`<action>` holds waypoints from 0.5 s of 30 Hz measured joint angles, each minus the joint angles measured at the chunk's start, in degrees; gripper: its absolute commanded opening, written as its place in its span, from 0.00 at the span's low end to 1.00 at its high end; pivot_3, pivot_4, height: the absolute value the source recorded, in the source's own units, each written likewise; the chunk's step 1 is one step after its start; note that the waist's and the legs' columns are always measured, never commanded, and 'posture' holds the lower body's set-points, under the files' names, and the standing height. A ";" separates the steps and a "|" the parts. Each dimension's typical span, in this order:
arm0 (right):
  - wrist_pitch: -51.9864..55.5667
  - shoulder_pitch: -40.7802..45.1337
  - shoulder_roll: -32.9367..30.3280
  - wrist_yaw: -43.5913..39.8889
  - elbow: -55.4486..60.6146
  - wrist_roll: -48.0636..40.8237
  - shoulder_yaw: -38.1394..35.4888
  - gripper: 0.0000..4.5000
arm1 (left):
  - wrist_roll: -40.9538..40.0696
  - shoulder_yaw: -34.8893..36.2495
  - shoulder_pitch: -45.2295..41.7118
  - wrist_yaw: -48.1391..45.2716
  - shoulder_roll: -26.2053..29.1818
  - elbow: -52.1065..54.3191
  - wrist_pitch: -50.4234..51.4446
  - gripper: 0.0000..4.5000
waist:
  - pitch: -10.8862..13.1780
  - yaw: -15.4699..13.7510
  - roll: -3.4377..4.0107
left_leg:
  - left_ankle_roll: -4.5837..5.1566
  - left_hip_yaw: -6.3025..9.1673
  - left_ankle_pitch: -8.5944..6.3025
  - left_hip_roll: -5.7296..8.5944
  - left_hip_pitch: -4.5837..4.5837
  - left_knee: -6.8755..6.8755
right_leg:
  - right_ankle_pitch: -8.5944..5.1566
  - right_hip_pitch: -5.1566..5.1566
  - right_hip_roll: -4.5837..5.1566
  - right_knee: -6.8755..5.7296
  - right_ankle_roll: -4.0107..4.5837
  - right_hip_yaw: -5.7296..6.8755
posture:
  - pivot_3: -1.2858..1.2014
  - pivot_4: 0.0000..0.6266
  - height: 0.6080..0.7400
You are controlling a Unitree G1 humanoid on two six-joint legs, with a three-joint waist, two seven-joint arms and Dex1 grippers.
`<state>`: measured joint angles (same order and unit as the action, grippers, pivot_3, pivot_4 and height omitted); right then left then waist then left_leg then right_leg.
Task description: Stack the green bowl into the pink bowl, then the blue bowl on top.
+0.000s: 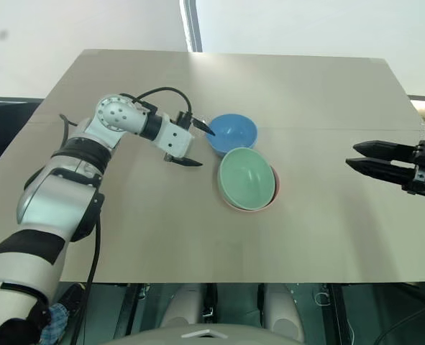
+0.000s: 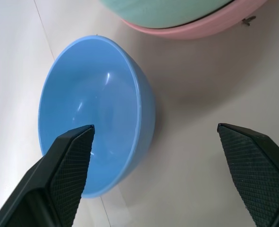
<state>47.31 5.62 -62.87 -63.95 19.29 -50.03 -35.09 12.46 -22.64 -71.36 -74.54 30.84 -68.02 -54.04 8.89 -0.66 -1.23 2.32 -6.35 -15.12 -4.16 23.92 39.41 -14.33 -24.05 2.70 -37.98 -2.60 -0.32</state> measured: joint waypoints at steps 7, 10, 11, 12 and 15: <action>-0.01 -0.24 0.00 0.39 0.03 -0.28 -1.05 0.42 | 3.39 -0.08 -0.03 3.24 -0.92 -1.39 -0.33 0.99 | 0.00 -0.15 0.00 | 0.00 0.01 0.00 0.00 0.01 0.00 | 0.00 0.00 0.00 0.00 0.00 0.01 | 0.52 0.24 1.00; -0.01 -0.23 -0.01 0.37 0.01 -0.32 -1.05 0.42 | 5.22 -0.46 -0.07 5.59 -1.35 -2.23 -0.33 0.99 | 0.00 -0.14 -0.01 | 0.00 0.02 0.00 0.01 0.01 0.00 | 0.00 0.00 0.00 0.01 0.00 0.02 | 0.52 0.24 1.00; -0.01 -0.22 -0.01 0.36 0.01 -0.33 -1.05 0.42 | 5.57 -0.51 -0.07 5.98 -1.41 -2.40 -0.33 0.99 | 0.00 -0.13 0.00 | 0.00 0.02 0.00 0.01 0.01 0.00 | 0.00 0.00 0.00 0.01 0.00 0.02 | 0.52 0.24 1.00; -0.04 -0.22 -0.01 0.32 0.00 -0.33 -1.05 0.42 | 6.81 -0.72 -0.07 7.47 -1.80 -2.77 -0.33 0.99 | 0.00 -0.13 0.00 | 0.00 0.02 0.00 0.01 0.01 0.00 | 0.00 0.00 0.00 0.01 0.00 0.02 | 0.52 0.24 1.00; -0.08 -0.22 -0.01 0.22 -0.02 -0.32 -1.05 0.42 | 8.75 -1.12 -0.16 9.68 -2.49 -3.48 0.25 0.99 | 0.00 -0.14 -0.01 | 0.00 0.02 0.00 0.01 0.01 0.00 | 0.00 0.00 0.00 0.01 0.00 0.02 | 0.52 0.24 1.00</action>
<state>47.24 5.40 -62.88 -63.74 19.27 -50.35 -36.14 21.21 -23.76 -71.52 -64.86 28.35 -71.50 -53.78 8.89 -0.80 -1.24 2.32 -6.33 -15.12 -4.16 23.93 39.41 -14.33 -24.04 2.70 -37.97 -2.60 -0.30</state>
